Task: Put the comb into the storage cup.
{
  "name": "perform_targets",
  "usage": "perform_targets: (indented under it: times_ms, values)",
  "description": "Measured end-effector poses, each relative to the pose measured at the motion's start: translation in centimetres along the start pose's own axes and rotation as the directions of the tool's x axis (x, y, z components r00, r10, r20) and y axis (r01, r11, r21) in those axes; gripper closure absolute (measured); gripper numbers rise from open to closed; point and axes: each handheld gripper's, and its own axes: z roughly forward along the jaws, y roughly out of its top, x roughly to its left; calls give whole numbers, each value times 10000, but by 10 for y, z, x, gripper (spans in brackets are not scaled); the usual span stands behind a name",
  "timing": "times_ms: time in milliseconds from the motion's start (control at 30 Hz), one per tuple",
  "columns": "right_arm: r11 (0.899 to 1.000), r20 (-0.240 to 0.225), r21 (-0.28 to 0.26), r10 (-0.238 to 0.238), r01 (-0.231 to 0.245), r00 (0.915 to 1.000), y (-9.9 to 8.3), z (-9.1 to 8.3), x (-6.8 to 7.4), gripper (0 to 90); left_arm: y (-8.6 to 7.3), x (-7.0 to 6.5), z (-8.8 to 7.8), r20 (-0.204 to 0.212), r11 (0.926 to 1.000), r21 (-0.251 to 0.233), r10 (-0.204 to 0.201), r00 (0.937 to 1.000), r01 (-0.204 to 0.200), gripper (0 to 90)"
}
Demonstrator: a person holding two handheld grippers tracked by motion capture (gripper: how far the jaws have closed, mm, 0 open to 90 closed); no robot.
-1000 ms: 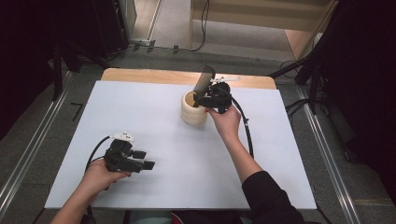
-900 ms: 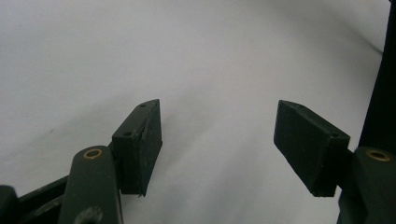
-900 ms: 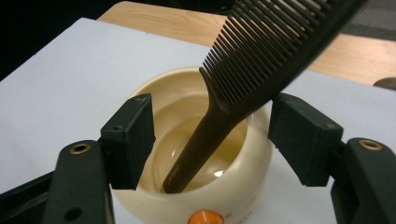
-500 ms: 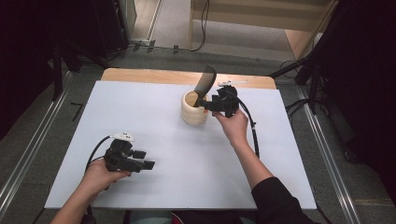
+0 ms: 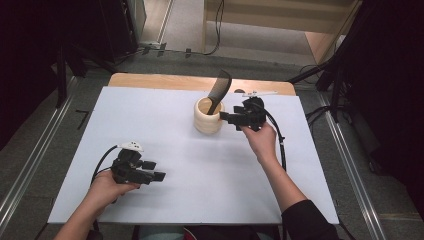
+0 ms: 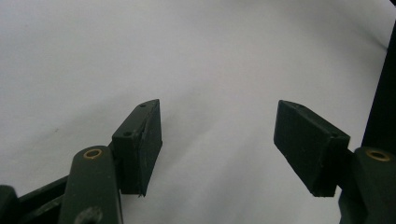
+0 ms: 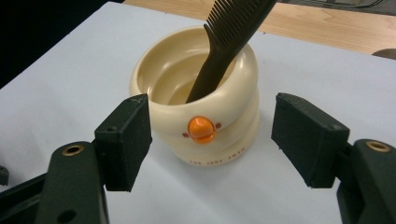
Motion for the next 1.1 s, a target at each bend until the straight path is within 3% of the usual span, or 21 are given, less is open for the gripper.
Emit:
perform_targets:
  times_ms: [167,433,700,1100]
  values:
    - [10000,109,-3,-72,72,9999,-8,-8,-2,265,0,0,0,-28,10000,8,-15,10000,15,333]
    - [9981,297,-76,-604,606,9977,-23,-17,-1,265,0,0,0,-37,10000,0,-30,10000,30,332]
    - [9906,374,86,-1367,1364,9899,-38,-24,4,263,0,1,0,-38,10000,-16,-42,10000,42,332]
    - [9792,379,-10,-2028,2029,9785,-57,-32,14,245,0,1,-1,-34,10000,-58,-52,10000,52,332]
